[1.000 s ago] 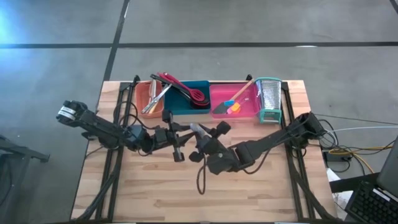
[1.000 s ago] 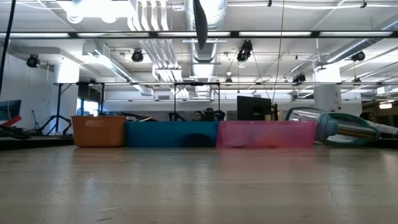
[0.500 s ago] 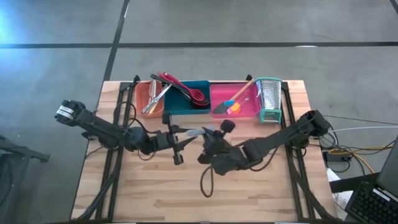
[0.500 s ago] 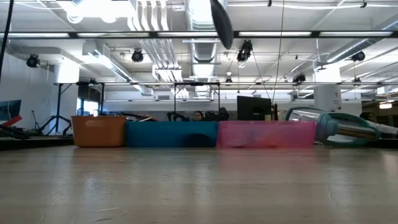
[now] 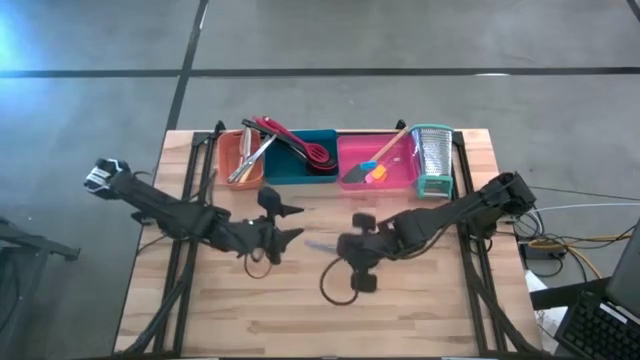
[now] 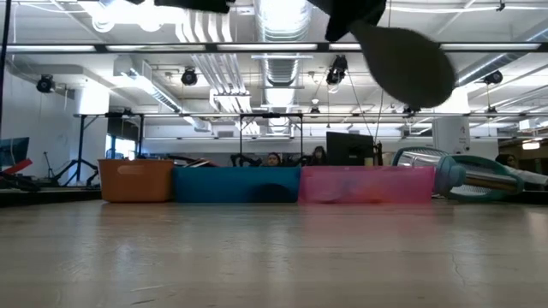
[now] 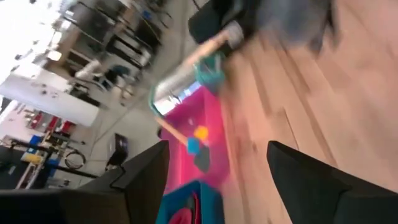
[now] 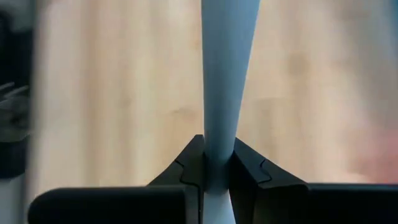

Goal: Pick & Place Kitchen Items
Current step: Put the gray serving spoon into the blue bin

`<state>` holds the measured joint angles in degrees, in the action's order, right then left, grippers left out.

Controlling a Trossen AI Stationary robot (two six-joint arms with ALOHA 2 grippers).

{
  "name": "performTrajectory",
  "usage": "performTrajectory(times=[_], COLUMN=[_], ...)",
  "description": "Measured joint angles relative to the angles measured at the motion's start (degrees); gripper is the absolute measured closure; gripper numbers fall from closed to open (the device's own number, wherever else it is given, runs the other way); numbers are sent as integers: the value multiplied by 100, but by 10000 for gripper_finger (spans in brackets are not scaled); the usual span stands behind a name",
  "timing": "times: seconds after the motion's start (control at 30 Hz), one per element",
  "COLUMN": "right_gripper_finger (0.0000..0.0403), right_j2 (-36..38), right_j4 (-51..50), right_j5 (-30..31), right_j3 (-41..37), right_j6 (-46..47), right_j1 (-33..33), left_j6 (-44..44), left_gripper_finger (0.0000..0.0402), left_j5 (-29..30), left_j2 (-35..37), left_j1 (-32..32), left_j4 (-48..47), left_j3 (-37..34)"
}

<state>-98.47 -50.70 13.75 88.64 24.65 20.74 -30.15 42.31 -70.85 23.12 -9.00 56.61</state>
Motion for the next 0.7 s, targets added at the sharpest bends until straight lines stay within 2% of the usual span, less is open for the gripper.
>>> performTrajectory(times=[0.07,0.13,0.2,0.3,0.4,0.6,0.7], right_gripper_finger=[371,371,371,371,371,371,371], right_j2=[-29,-27,-18,-18,-16,-16,-18], right_j4=[119,230,372,355,316,427,693], right_j5=[-833,-1413,-1758,-1892,-1972,-2584,-2719], right_j3=[-37,-50,-50,-86,-264,-888,-1152], right_j6=[-243,-377,-418,-422,-319,-125,-92], right_j1=[-14,-2,6,-38,-144,-521,-676], left_j6=[-34,-266,-610,-1064,-1420,-2589,-2854], left_gripper_finger=[127,127,127,127,127,127,127], left_j5=[-57,-307,-582,-605,-84,1751,2228], left_j2=[-112,-216,-301,-452,-607,-970,-1210], left_j1=[43,101,200,387,615,962,982], left_j4=[-456,-603,-642,-603,-605,-204,-127], left_j3=[104,121,121,128,172,241,300])
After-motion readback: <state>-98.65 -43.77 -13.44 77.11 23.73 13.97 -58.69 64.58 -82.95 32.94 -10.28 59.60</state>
